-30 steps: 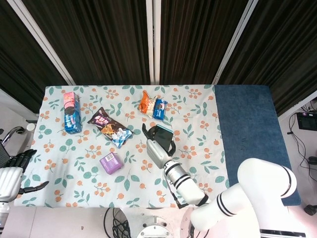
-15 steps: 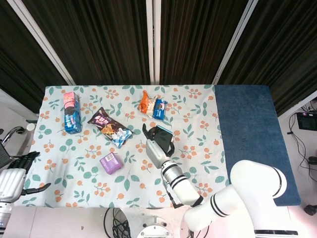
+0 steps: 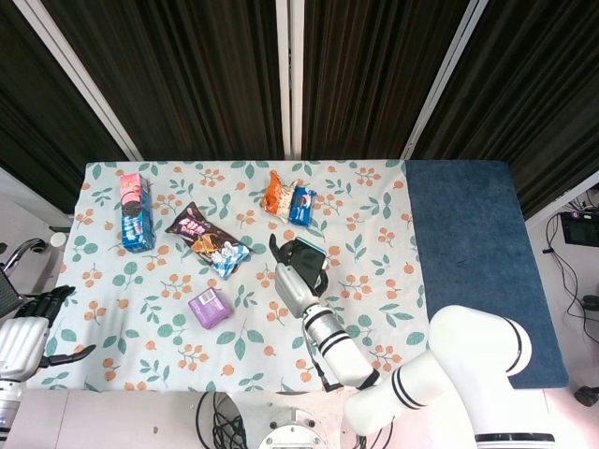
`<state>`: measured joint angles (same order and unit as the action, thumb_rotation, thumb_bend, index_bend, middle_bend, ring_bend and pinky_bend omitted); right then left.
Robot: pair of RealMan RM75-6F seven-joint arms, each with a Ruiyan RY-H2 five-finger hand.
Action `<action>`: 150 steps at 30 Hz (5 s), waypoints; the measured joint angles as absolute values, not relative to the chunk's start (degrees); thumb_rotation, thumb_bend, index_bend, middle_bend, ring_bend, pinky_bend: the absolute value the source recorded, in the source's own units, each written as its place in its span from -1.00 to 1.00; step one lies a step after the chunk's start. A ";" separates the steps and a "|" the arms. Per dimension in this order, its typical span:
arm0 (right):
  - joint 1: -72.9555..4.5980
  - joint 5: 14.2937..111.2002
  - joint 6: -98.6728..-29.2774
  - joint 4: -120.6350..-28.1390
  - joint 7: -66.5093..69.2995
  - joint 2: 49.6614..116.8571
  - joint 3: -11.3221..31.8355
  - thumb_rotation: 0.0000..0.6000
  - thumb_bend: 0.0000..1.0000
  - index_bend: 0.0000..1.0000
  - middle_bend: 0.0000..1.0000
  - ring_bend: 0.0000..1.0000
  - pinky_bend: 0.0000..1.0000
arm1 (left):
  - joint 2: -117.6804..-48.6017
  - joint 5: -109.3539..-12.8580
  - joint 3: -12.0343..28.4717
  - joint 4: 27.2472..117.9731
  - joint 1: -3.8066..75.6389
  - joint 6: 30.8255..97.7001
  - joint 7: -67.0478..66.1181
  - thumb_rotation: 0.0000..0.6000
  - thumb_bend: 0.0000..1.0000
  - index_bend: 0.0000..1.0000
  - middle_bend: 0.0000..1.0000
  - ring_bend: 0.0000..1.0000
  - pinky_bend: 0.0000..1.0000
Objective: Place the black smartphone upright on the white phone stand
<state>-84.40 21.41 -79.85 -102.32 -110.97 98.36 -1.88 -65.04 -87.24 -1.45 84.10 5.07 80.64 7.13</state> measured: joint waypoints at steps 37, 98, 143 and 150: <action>-83.48 23.46 -78.84 -98.84 -109.98 100.04 -1.67 1.00 -0.44 0.25 -0.12 -0.09 -1.00 | -65.32 -86.81 -1.66 82.82 4.63 80.48 8.04 0.21 -0.87 -0.78 -0.79 -0.73 -0.55; -81.30 24.17 -77.57 -98.87 -109.16 99.05 -2.43 1.00 -0.62 -0.44 -0.37 -0.46 -0.98 | -65.88 -86.48 -1.67 82.33 5.08 79.22 8.15 0.22 -0.87 -0.78 -0.79 -0.73 -0.55; -51.62 70.11 -102.20 -118.15 -61.05 64.91 -26.66 1.00 -0.93 -1.00 -1.00 -1.00 -1.00 | -65.80 -86.77 -1.40 86.56 6.57 77.85 2.50 0.22 -0.87 -0.78 -0.80 -0.73 -0.55; -38.66 70.77 -103.78 -104.08 -30.06 61.88 -27.10 1.00 -0.83 -1.00 -1.00 -1.00 -1.00 | -66.57 -87.05 -1.12 88.49 6.87 78.51 -0.63 0.22 -0.88 -0.78 -0.80 -0.73 -0.55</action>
<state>-38.66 70.77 -103.78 -104.08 -30.06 61.88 -27.10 -66.57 -87.05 -1.12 88.49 6.87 78.51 -0.63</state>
